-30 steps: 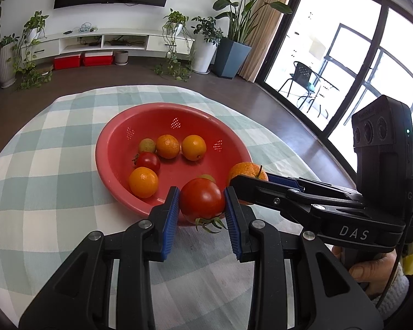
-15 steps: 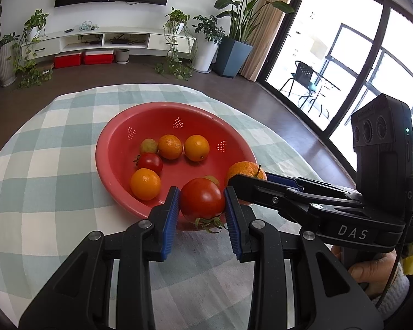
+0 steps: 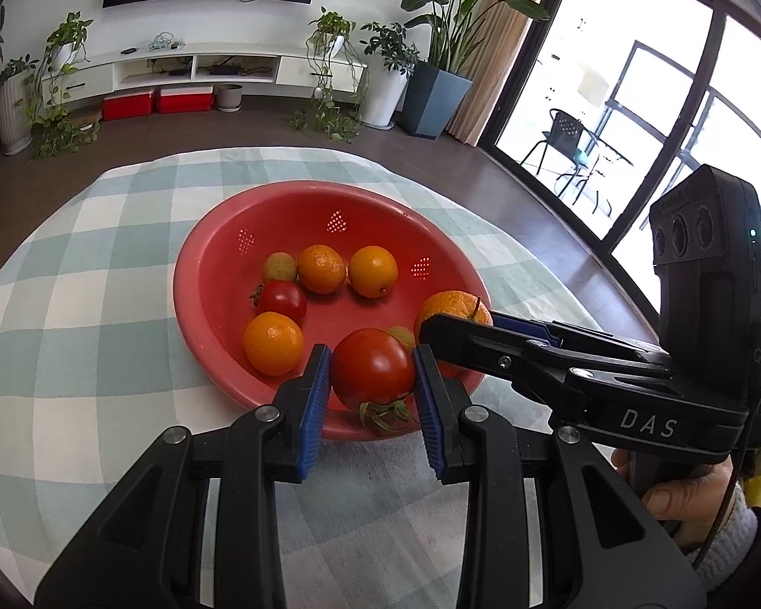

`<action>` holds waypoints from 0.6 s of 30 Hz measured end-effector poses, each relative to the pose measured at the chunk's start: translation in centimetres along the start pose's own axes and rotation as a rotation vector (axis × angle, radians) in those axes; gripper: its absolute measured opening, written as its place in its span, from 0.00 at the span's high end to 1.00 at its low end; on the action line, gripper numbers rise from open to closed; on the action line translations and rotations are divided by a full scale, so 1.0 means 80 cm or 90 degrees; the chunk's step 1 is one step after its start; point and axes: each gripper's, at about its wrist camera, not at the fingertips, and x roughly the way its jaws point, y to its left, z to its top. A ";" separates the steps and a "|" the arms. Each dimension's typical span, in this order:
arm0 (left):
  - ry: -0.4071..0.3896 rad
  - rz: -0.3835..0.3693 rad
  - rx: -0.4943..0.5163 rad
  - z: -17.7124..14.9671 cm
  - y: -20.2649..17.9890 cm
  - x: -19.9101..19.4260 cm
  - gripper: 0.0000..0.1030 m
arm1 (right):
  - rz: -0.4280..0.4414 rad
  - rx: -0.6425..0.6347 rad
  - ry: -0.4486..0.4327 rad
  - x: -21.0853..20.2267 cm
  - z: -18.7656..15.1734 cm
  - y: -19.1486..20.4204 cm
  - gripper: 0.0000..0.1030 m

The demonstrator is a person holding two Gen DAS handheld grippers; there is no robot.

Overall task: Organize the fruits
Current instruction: 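Carry the tomato and orange together over the red bowl with both tools, then lower both fruits into the bowl and open both tools to release them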

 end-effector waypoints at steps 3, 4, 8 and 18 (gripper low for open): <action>0.004 0.003 0.002 0.002 0.001 0.005 0.71 | -0.004 0.002 0.002 0.007 -0.002 -0.006 0.60; 0.005 0.003 0.001 0.002 0.001 0.006 0.71 | -0.006 0.003 0.002 0.011 0.003 -0.008 0.60; 0.010 0.005 -0.001 0.004 0.003 0.012 0.71 | -0.010 0.004 0.005 0.013 0.004 -0.010 0.60; 0.022 0.010 -0.004 0.009 0.006 0.030 0.71 | -0.015 0.003 0.010 0.024 0.015 -0.015 0.60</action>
